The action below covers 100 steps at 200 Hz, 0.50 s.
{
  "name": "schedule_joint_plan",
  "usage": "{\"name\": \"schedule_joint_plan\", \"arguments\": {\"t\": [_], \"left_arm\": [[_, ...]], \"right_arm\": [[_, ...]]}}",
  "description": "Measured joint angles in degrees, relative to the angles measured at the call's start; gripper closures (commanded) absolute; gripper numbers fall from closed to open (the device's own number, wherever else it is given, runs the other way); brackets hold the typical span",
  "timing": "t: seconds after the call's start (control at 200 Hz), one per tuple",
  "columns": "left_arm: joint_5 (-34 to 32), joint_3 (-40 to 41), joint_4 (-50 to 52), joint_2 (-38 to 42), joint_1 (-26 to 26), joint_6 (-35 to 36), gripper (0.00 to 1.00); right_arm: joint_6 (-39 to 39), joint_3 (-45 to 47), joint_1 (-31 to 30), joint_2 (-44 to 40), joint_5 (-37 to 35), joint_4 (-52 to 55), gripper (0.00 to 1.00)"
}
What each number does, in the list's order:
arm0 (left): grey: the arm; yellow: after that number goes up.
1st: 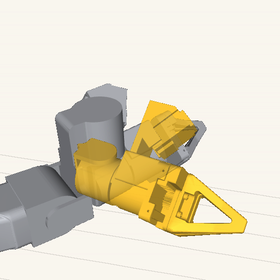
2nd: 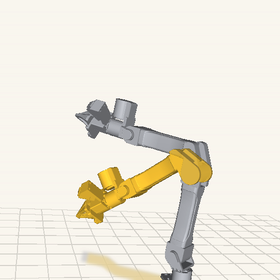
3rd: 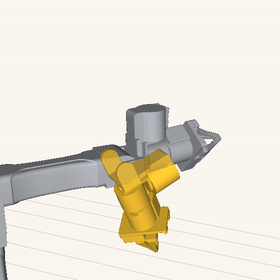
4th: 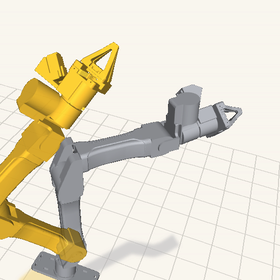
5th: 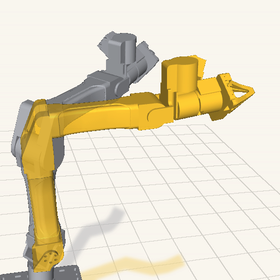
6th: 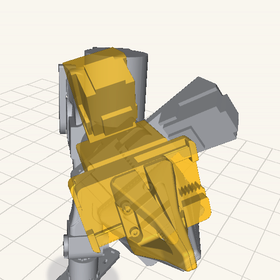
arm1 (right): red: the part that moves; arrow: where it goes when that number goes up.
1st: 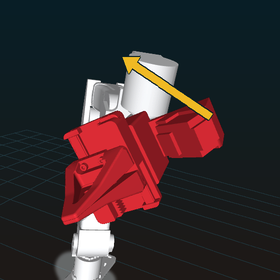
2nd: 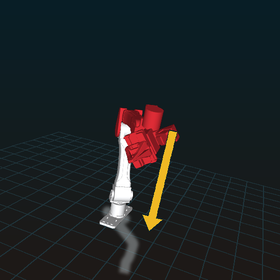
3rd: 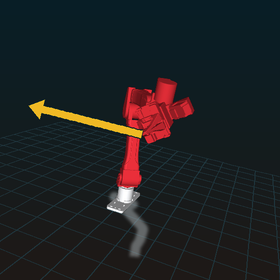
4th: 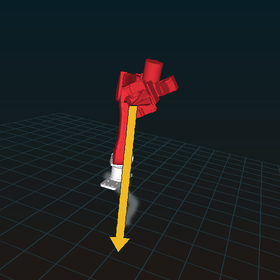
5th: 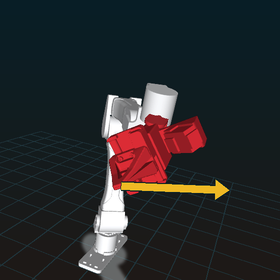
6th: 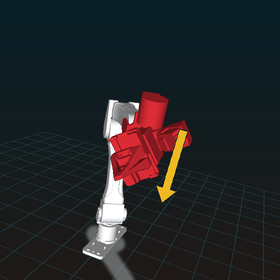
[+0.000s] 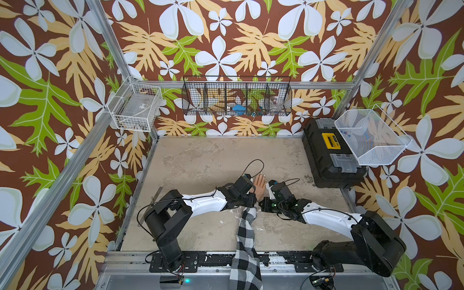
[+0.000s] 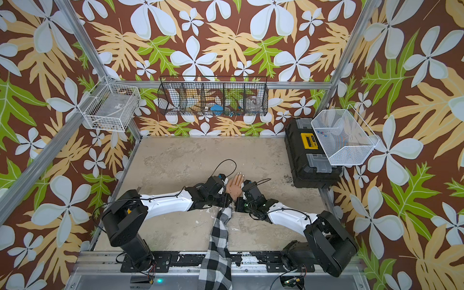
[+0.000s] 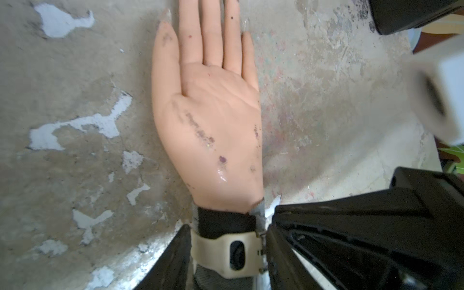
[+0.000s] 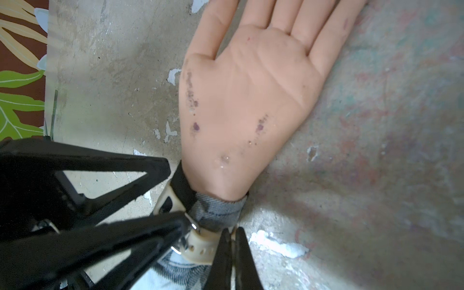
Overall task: Take off the watch
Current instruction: Untie the watch from the hand.
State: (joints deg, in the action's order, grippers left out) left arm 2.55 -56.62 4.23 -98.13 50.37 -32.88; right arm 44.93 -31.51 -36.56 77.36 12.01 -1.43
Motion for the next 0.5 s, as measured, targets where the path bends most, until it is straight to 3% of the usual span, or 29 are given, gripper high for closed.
{"name": "schedule_joint_plan", "arguments": {"t": [0.5], "left_arm": [[-1.4, -0.8, 0.9, 1.0, 2.9, 0.4, 0.50]], "right_arm": [[-0.2, -0.1, 0.1, 0.0, 0.0, 0.0, 1.00]]}}
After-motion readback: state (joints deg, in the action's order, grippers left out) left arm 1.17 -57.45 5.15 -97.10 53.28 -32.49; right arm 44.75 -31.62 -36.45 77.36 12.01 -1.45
